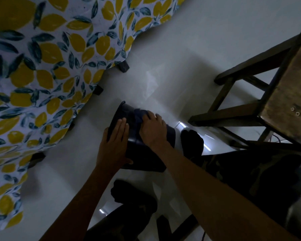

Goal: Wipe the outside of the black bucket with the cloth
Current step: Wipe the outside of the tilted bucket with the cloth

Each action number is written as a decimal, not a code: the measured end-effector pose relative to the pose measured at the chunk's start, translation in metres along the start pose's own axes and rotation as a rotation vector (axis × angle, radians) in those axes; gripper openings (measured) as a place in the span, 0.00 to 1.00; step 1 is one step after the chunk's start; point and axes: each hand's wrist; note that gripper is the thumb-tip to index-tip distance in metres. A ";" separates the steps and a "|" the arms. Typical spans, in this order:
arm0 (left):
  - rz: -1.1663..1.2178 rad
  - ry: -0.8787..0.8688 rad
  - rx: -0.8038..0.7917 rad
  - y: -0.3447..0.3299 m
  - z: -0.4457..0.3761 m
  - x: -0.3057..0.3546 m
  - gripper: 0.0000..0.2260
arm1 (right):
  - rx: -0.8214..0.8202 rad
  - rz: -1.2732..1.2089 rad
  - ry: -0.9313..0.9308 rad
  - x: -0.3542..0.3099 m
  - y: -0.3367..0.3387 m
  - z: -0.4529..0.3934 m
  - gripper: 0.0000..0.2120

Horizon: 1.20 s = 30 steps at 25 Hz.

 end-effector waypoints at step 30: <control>-0.013 -0.005 -0.009 0.008 -0.009 0.000 0.66 | 0.014 -0.112 -0.220 0.058 -0.008 -0.003 0.20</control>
Point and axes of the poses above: each hand's wrist, its own z-axis away from the middle knuckle, its own y-axis out of the back of the hand, x = y × z, and after that the axes turned 7 degrees about x, right-handed
